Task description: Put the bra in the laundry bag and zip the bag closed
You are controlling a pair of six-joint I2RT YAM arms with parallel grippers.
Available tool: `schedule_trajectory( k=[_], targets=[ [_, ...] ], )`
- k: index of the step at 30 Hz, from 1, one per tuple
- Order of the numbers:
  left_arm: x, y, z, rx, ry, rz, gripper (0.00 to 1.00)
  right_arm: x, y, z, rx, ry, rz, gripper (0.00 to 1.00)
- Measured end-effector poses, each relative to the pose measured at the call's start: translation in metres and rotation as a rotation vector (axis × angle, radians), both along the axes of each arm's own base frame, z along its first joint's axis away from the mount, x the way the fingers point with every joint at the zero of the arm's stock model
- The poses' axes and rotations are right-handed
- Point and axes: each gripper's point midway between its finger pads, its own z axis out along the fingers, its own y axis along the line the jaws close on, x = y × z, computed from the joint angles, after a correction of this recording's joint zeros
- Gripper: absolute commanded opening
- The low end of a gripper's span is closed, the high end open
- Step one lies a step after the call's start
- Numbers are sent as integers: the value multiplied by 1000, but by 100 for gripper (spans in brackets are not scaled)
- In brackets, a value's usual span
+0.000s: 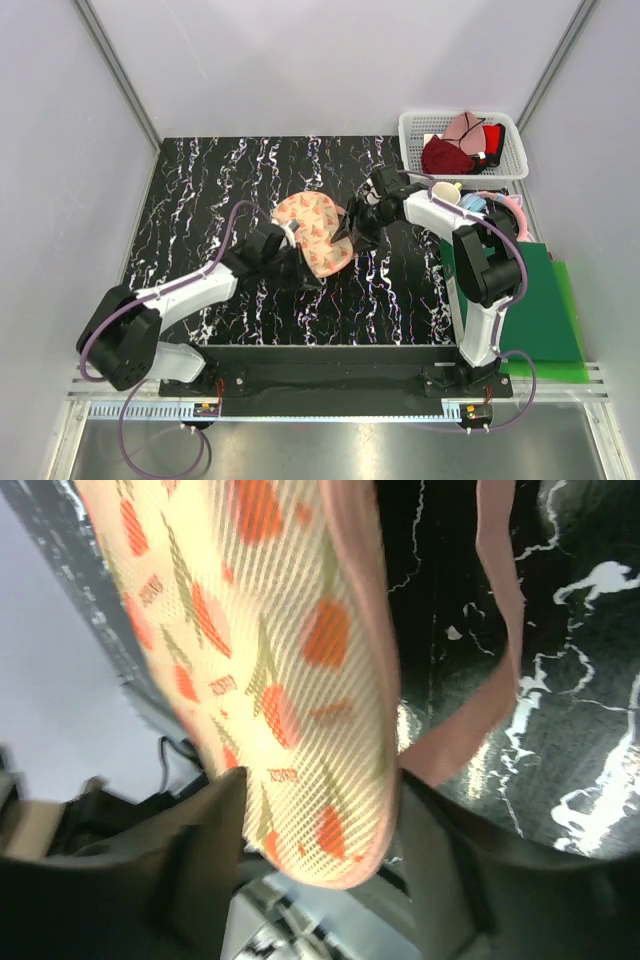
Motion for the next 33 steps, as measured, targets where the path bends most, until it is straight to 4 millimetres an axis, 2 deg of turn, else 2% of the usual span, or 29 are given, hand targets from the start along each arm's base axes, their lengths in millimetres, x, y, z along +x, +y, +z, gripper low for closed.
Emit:
schedule_trajectory(
  k=[2, 4, 8, 13, 17, 18, 20, 21, 22, 23, 26, 29, 33],
  targets=[
    [13, -16, 13, -16, -18, -17, 0, -1, -2, 4, -40, -21, -7, 83],
    [23, -27, 21, -31, -35, -25, 0, -13, -10, 5, -78, -13, -20, 87],
    [38, -45, 32, -52, -57, -41, 0, -42, -26, 11, -99, 3, -77, 87],
    [32, -52, 24, -40, -30, -70, 0, -56, -27, 10, -52, 24, -161, 81],
    [24, -57, 22, -35, -22, -92, 0, -52, -18, 9, -2, 40, -206, 64],
    [23, -58, 22, -36, -24, -96, 0, -49, -15, 10, 14, 37, -218, 46],
    [22, -59, 22, -36, -24, -100, 0, -43, -10, 13, 40, 27, -230, 28],
    [21, -59, 22, -37, -24, -102, 0, -40, -8, 13, 48, 33, -242, 9],
    [21, -59, 22, -36, -24, -101, 0, -39, -8, 11, 50, 35, -244, 4],
    [20, -58, 21, -34, -23, -101, 0, -38, -7, 10, 54, 41, -250, 1],
    [17, -48, 16, -17, -18, -82, 0, -38, -6, 6, 69, 77, -254, 0],
    [12, -25, 5, 11, 5, -32, 0, -37, -11, 2, 90, 102, -239, 0],
    [10, 18, -19, 90, 58, 75, 0, -36, -20, -3, 131, 117, -187, 1]
  ],
)
